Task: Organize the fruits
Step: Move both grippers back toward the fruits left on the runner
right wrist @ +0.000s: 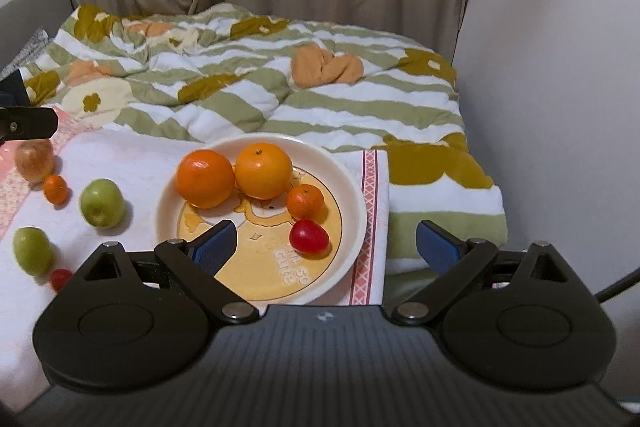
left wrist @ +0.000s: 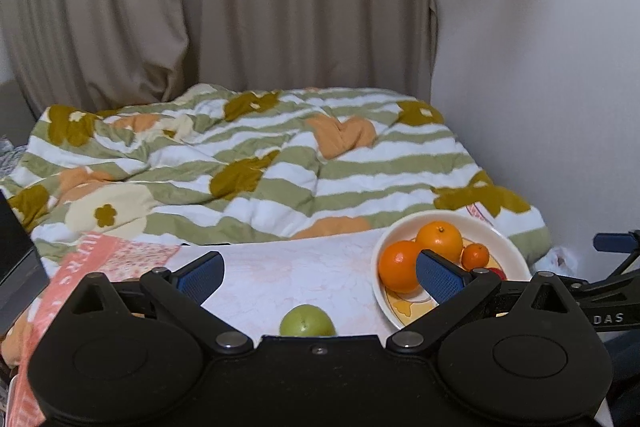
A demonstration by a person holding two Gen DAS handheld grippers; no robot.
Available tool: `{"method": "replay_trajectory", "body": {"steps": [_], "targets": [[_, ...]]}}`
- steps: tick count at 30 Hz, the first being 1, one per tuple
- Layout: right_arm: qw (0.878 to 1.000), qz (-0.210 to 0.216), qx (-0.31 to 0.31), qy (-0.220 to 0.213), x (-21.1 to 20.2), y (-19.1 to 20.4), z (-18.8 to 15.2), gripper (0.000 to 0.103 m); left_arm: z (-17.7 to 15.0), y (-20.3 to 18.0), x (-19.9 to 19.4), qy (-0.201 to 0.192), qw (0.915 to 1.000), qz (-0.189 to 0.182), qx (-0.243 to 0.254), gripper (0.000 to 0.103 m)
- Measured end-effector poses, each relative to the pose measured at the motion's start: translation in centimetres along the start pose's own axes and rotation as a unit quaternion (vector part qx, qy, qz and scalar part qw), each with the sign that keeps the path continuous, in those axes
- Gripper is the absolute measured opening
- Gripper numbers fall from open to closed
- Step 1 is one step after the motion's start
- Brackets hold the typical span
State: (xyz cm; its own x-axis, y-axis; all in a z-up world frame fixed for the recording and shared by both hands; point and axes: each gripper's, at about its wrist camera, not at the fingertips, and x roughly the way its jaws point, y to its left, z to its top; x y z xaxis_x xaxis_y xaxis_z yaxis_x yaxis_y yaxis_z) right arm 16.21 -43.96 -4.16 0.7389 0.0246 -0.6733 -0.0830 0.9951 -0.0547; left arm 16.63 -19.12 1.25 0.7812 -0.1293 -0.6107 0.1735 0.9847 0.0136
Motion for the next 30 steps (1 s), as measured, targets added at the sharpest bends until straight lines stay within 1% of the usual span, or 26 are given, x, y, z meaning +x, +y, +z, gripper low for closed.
{"method": "replay_trajectory", "body": {"steps": [4,12,17,20,22,24,27,30], "targets": [[1.0,-0.002,0.0,-0.015,-3.1,0.3,-0.3,0.103,-1.0,0.8,-3.3,-0.02,0.9996,0.016,-0.014,0.103],[0.999,0.022,-0.004,-0.043,-8.1,1.6,-1.5,0.103,-3.4,3.1,-8.7,-0.037,0.997,0.047,-0.049,0.103],[0.998,0.039,-0.006,-0.049,-10.1,3.0,-2.2,0.103,-5.0,4.8,-11.4,-0.041,0.9953,0.072,-0.05,0.103],[0.998,0.046,-0.006,-0.05,-11.1,4.2,-2.5,0.103,-5.9,6.1,-12.5,-0.042,0.9948,0.08,-0.048,0.103],[0.998,0.047,-0.006,-0.051,-11.6,5.1,-2.7,0.103,-6.5,7.2,-13.1,-0.038,0.9954,0.074,-0.048,0.103],[0.998,0.039,-0.002,-0.053,-12.1,6.0,-3.0,0.103,-7.2,8.3,-13.6,-0.039,0.9961,0.061,-0.05,0.103],[0.998,0.029,0.004,-0.052,-12.5,7.4,-3.5,0.103,-7.8,10.0,-13.7,-0.036,0.9968,0.053,-0.047,0.103],[0.999,0.015,0.014,-0.048,-12.7,8.9,-4.0,0.103,-8.3,11.6,-13.5,-0.031,0.9983,0.029,-0.04,0.103]]}}
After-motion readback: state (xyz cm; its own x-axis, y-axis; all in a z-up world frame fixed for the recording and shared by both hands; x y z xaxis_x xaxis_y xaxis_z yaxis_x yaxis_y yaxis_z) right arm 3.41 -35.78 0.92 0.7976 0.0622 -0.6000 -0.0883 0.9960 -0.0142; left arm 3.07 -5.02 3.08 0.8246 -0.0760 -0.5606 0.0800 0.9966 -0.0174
